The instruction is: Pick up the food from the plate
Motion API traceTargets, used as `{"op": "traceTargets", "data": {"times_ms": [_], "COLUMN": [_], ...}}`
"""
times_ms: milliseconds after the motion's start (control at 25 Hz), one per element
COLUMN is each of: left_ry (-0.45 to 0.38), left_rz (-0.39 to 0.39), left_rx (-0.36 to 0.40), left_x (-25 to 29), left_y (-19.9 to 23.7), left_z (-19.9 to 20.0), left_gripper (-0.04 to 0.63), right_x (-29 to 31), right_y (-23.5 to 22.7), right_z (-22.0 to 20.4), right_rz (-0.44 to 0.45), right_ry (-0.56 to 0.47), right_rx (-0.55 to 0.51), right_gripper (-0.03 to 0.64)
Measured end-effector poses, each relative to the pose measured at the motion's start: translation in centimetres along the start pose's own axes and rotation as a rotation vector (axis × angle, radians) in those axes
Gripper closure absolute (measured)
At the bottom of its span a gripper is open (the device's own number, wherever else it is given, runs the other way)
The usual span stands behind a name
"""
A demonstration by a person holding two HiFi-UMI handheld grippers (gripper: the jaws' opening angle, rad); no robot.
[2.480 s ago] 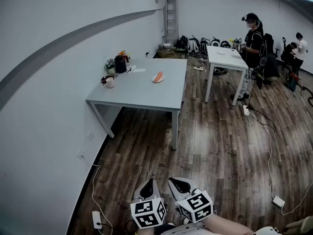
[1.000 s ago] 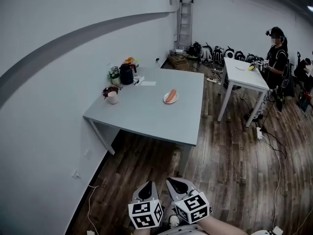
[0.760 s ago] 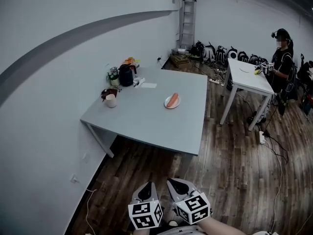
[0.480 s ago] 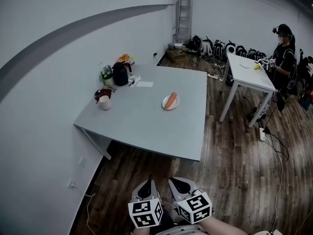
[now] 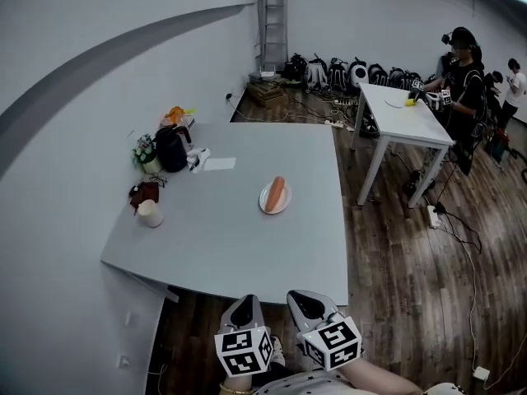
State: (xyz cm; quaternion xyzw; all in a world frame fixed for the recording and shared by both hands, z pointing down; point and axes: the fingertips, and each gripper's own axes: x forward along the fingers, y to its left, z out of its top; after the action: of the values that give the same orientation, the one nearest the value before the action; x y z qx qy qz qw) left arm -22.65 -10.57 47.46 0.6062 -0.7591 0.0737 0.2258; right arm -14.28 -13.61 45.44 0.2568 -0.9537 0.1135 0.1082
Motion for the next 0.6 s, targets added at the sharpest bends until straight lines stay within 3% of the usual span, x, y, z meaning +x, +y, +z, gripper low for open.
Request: {"op": "traceTargets", "data": {"times_ms": [400,600], "left_ry": [0.082,0.135], "left_rz": [-0.144,-0.186], "left_rx": [0.132,0.149], "left_x": [15.4,22.6], "left_y": [3.0,2.5], "left_z": [6.4,7.7], "left_gripper": [0.588,0.588], "right_x": [11.2,13.4], "right_y": [-8.5,-12.9], "right_z": [3.5,3.6], "right_rz": [-0.186,-0.265], "right_ry": [-0.03,0.009], "right_rx": [0.067,0.09], "right_gripper": [0.618,0.618]}}
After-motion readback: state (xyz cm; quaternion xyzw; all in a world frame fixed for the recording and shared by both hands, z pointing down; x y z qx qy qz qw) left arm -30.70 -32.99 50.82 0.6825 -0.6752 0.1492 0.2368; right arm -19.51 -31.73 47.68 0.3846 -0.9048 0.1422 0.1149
